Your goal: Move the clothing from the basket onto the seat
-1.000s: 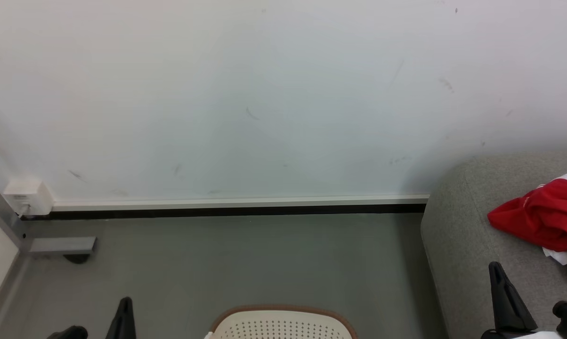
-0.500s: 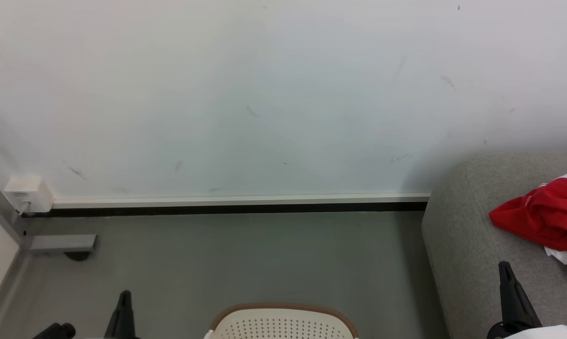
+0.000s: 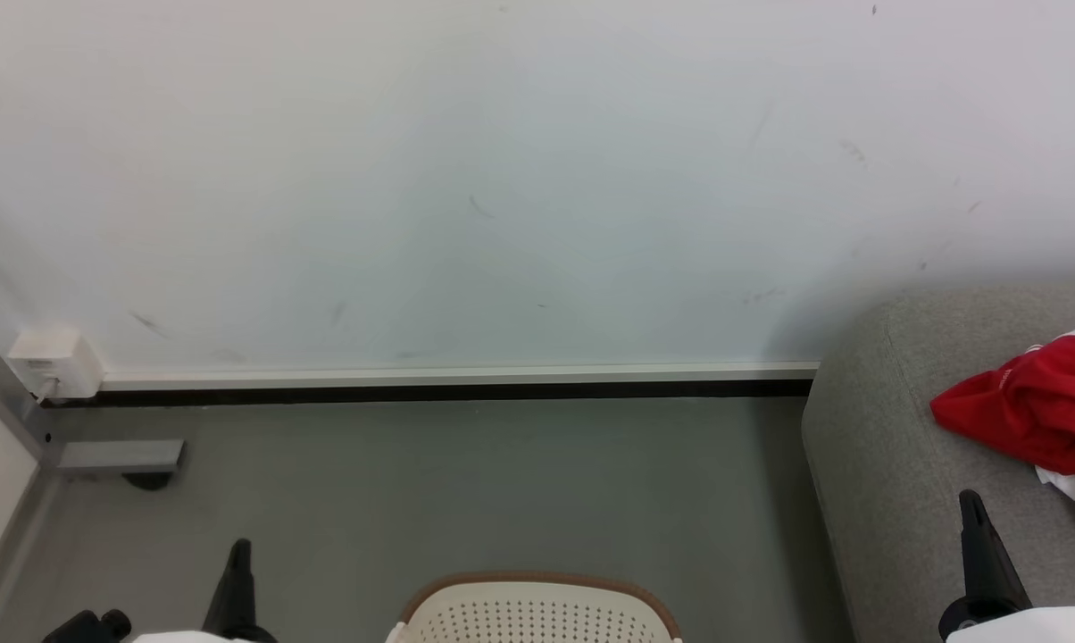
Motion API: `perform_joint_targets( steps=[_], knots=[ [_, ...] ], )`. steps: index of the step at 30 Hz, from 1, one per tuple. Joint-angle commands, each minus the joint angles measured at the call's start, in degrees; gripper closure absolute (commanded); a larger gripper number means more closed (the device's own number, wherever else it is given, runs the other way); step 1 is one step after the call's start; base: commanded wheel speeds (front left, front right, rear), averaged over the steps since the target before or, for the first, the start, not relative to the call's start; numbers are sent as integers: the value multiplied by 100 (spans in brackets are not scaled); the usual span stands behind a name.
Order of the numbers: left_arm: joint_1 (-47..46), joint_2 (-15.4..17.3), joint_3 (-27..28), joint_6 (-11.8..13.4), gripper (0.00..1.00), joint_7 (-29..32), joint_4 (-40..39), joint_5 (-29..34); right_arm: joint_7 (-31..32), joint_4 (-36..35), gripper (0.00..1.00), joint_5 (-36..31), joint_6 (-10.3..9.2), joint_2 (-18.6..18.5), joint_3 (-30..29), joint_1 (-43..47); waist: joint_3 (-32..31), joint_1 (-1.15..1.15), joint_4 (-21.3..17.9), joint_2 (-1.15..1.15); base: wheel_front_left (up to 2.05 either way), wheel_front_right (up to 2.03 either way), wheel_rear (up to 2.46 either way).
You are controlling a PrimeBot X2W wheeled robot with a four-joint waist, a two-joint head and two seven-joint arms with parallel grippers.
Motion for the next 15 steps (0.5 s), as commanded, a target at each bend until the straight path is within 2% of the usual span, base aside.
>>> perform_joint_targets(
  steps=[1, 15],
  knots=[
    [-149, 9, 43, -39, 100, 49, -94, -225, 34, -48, 100, 198, -5, -2, -47, -150, 4, 0, 2, 0, 0, 0, 0],
    [-216, -21, 106, -145, 100, 301, -161, -1156, 290, -24, 100, 1076, -6, 51, -187, -213, 43, 0, 17, 0, 0, 0, 0]
  ],
)
